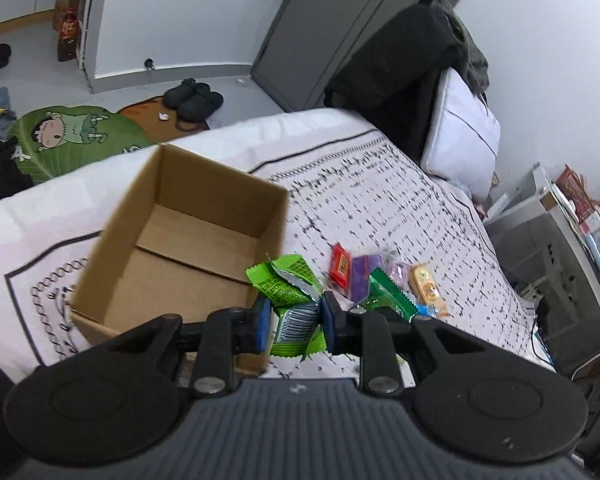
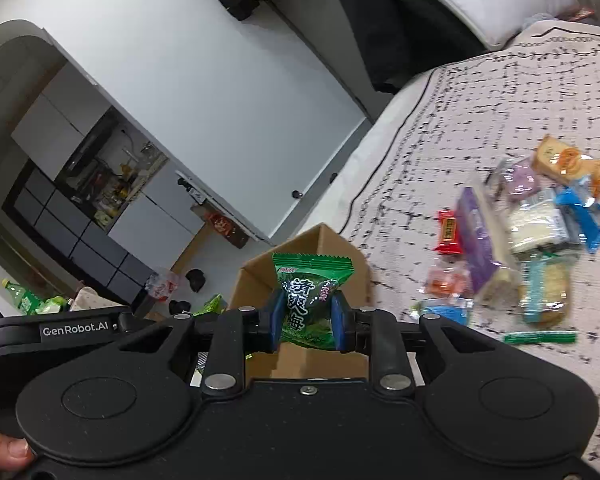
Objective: Organize snacks
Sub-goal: 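Carry the green packets with the right gripper into the cardboard box and release, then move the left gripper to the blue wrapped snack and grasp it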
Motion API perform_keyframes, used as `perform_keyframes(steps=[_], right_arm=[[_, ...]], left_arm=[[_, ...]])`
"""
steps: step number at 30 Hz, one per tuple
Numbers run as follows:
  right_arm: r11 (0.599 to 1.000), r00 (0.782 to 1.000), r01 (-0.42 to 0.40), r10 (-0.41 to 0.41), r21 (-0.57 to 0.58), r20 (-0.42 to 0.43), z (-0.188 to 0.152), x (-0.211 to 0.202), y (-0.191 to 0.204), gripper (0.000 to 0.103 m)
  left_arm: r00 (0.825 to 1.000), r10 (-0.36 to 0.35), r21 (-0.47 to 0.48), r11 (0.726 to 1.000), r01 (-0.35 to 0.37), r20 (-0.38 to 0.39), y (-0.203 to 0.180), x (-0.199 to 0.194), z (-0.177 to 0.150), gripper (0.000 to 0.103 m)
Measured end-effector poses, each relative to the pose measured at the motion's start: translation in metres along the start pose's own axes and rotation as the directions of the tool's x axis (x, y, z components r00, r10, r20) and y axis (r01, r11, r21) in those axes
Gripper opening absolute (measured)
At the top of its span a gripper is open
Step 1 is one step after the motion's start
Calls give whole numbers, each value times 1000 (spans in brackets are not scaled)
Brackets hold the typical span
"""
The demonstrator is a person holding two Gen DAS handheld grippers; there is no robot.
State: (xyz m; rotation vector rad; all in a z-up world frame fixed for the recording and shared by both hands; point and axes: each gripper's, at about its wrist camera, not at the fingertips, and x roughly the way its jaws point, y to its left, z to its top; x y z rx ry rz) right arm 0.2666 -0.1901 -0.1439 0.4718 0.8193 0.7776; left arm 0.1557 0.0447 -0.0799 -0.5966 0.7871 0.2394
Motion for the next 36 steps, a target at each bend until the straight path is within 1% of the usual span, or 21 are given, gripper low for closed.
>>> perform_keyframes(steps=[8,17,25,28,29,30,31,33,34,35,36], right_arm=[[999,999,-30,30,-13,-16,-5,15,21,24],[999,997,-47,47,1,-56,-10,42,30,24],[999,994,-50,51,5,-100,-16,57,32,24],[997,990,-76,76,5,-116,-18,61,34,24],[996,989,-86,86,4,-124,-19,63,34,25],[996,986,-93,93,6,-135,-20,65,34,29],[996,987,-83,83,6,-140,-21,65,35,31],[997,987,-77,76,0,-145,-22,65,34,33],[997,987,-75,74,1,-145,-22,63,34,34],[998,987,-69,69,1,-143,-22,61,34,39],[998,988,-61,60,-4,-139,-21,59,34,46]], left_arm=[[999,28,-42,999,-26,36,29,-13,13,25],[997,63,-105,993,-58,39,59,-10,24,25],[995,96,-141,986,-95,3,80,3,27,26],[994,108,-150,983,-108,-7,84,7,28,26],[994,111,-150,982,-112,-11,84,8,29,26],[993,115,-150,982,-115,-13,85,9,29,26],[993,114,-152,982,-116,-17,85,10,30,29],[992,120,-165,979,-123,-29,87,12,31,30],[992,121,-173,977,-126,-36,88,13,31,32],[991,127,-177,975,-133,-42,88,14,30,34],[990,135,-177,974,-141,-44,88,13,30,39]])
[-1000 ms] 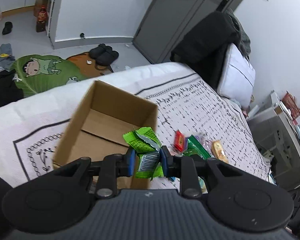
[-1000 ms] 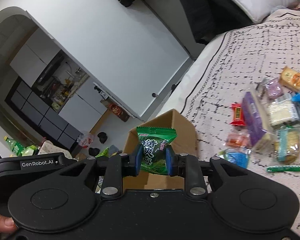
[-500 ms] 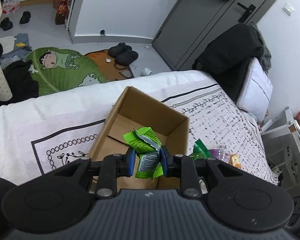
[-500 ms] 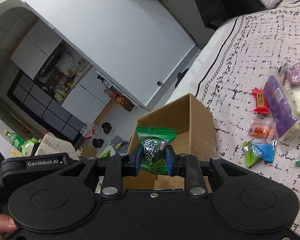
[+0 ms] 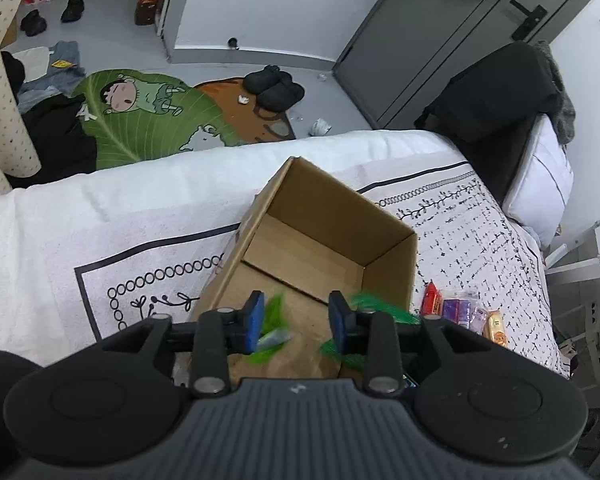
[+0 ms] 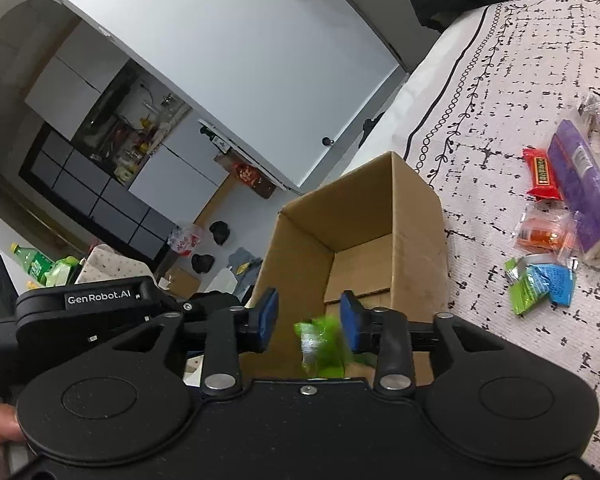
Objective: Organize snacks
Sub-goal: 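Move the left gripper to the blue wrapped snack and grasp it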
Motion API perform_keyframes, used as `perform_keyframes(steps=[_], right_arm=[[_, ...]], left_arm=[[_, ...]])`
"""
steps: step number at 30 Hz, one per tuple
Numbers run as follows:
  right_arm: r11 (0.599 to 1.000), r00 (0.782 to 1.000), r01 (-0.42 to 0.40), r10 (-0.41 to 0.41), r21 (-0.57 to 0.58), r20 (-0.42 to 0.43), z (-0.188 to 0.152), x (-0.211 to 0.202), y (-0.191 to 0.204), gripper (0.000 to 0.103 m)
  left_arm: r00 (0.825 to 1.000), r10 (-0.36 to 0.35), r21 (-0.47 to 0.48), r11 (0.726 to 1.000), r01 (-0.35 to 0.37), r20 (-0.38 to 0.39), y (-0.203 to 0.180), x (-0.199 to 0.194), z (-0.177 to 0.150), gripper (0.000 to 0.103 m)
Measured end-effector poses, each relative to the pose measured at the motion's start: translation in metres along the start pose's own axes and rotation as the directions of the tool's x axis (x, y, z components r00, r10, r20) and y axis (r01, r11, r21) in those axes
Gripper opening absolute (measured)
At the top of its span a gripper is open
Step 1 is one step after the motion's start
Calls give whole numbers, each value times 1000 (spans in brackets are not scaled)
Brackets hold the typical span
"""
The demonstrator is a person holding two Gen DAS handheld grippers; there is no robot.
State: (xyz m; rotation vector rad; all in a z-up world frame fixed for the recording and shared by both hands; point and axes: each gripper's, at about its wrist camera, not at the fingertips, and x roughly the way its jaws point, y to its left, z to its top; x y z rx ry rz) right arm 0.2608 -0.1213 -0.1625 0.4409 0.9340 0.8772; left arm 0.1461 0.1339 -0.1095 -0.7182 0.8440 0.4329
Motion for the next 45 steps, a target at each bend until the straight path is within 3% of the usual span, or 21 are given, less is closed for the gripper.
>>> perform_keyframes(steps=[4,7,10,28,45], right_arm=[[999,999,37,-36,-19,13,2,-11,1,51],[998,998,54,-53,-22,23,2,-19,0,54],[996,997,77,-76,-34,34,3,-28,-3,57],[982,978,188,-189,14,88,14,-81,-42,67],[937,943,300,-320,176,95,23,-125,-114,68]], left_arm=[[999,46,25,999,-47,21,-5,-6,-2,60],[997,64,36,997,-66,36,-7,-11,-3,70],[996,73,54,996,-75,48,-10,-17,-5,74],[996,60,162,984,-71,72,-65,-28,-36,79],[999,-30,271,962,21,29,-134,-4,-74,79]])
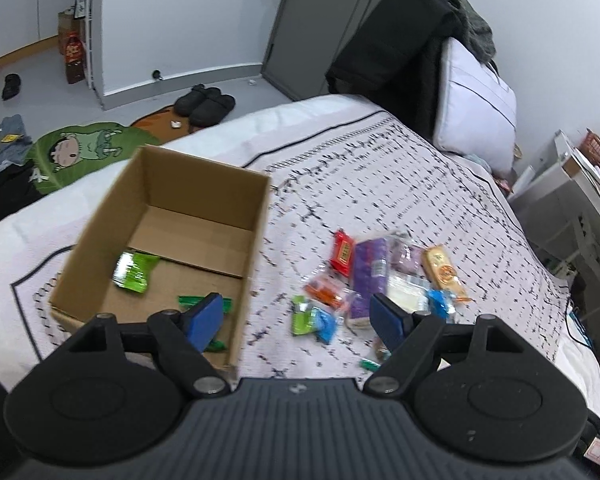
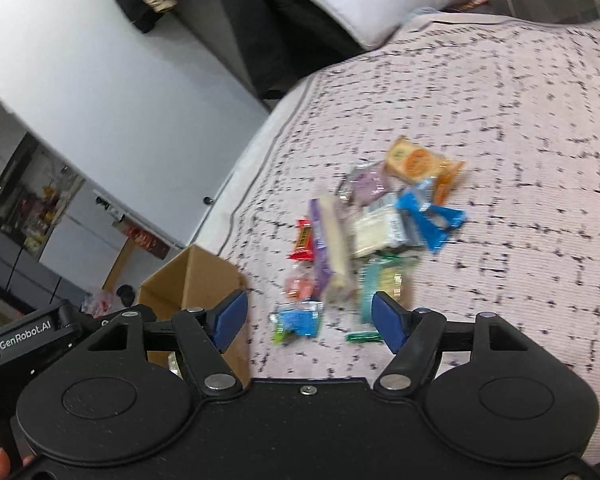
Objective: Organize snacks
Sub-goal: 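Move the left gripper to the blue wrapped snack and grasp it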
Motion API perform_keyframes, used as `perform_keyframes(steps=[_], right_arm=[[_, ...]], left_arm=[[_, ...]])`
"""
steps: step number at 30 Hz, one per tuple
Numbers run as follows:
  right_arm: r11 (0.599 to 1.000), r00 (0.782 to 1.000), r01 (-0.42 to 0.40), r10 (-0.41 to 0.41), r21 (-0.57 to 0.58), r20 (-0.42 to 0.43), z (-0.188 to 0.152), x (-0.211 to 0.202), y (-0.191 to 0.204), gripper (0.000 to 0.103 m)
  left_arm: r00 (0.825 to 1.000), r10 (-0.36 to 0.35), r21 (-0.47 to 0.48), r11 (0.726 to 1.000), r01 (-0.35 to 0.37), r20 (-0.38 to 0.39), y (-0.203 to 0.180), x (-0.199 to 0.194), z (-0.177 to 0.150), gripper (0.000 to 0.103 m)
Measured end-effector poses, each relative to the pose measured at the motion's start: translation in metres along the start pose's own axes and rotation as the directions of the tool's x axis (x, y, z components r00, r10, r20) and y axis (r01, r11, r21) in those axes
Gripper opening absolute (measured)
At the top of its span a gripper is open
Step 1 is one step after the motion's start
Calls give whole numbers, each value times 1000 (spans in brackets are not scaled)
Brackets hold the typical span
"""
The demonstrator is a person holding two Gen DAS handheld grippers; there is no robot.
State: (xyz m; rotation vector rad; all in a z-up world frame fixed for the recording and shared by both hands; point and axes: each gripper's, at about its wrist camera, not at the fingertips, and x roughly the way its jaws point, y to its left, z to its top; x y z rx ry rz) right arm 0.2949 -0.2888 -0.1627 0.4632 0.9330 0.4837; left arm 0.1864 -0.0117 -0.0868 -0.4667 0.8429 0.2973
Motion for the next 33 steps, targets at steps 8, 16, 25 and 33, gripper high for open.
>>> perform_keyframes(steps=[8,16,25,33], right_arm=[[998,999,32,-30,62,-30,3,8,-24,68],[996,996,51,-46,68,-71,2,23,-34,68],[994,991,88,-81,63,-105,5,44,-40,67],[992,985,121,-115,36,-126,5,60,-39,67]], left_arm=[[999,-27,2,1000,27,-31,-24,22,-10,79],[998,-36,9,999,37,-55,-38,53,-16,77],[994,-23,51,998,29,-111,-44,93,-27,70],[990,3,55,998,5,-144,-41,125,-28,68]])
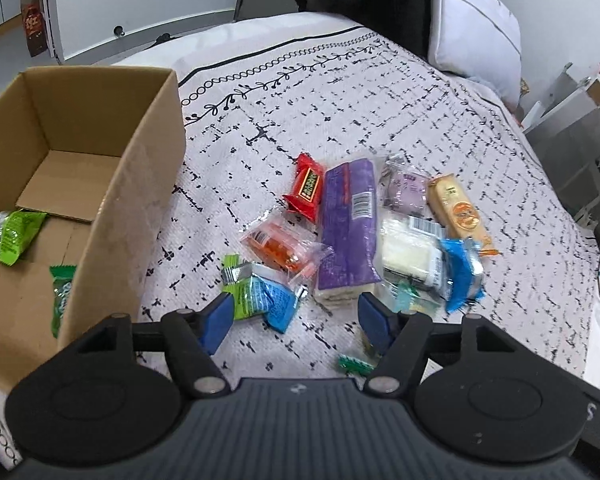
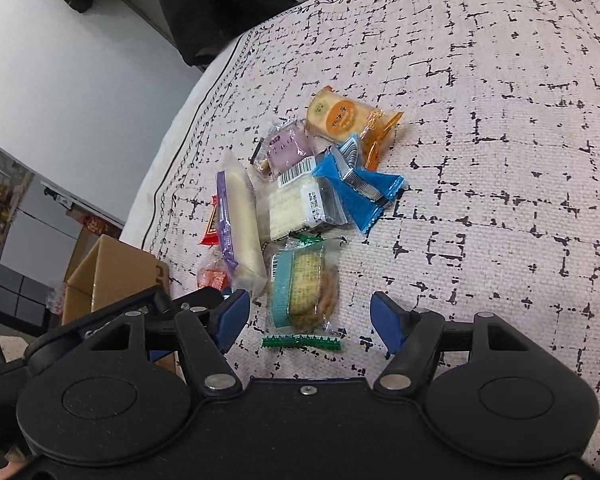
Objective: Organize snacks
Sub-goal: 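Move the left gripper to the blue wrapped snack and grasp it, then carry the blue snack into the box with the left gripper while the right gripper grasps the teal biscuit pack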
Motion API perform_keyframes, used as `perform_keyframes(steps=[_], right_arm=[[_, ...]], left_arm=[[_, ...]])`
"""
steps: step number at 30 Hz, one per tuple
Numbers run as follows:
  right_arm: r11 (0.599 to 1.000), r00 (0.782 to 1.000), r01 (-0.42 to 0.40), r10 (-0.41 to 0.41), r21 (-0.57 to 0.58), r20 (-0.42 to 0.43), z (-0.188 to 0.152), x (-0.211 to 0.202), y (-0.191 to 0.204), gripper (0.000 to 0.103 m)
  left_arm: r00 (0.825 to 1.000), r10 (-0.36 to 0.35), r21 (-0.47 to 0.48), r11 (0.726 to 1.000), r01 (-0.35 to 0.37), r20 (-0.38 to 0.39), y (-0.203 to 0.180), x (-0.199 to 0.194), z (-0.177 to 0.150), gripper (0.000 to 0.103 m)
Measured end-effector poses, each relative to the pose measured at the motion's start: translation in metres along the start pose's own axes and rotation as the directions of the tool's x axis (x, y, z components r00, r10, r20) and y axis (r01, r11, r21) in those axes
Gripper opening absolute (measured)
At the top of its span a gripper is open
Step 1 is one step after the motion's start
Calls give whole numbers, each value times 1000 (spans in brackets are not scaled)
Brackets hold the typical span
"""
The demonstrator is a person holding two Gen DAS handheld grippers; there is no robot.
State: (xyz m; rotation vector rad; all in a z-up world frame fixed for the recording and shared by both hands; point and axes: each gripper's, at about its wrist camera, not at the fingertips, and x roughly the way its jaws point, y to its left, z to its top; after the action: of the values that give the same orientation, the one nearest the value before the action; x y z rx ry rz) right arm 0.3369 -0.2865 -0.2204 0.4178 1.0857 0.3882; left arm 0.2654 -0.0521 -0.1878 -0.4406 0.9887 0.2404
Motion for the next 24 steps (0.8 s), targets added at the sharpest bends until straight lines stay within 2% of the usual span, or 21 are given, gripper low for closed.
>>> perform_keyframes(steps=[7,9,11,12,15,24], right_arm=[[999,999,30,-30,-31,-21,1,12,6,67],[998,999,39,-40,-44,-24,0,15,9,67],[997,998,48,-50,-61,-26,0,18,13,67],[996,998,53,-55,-68,-27,-1,19,15,67],[994,997,67,-69,-89,-26,-2,22,19,67],[987,996,87,-90,-135,-19,-5,27,33,67]], left_arm=[[999,33,3,999,-33,-20,8,25,2,68],[999,21,-2,1000,-21,-29,12,30,1,68],[1000,11,-4,1000,-11,-27,14,31,1,63],[1000,9,-4,1000,-10,-27,15,31,2,54],[999,7,-20,1000,-8,-34,18,31,3,42],[1000,-28,-53,998,27,-14,22,13,7,39]])
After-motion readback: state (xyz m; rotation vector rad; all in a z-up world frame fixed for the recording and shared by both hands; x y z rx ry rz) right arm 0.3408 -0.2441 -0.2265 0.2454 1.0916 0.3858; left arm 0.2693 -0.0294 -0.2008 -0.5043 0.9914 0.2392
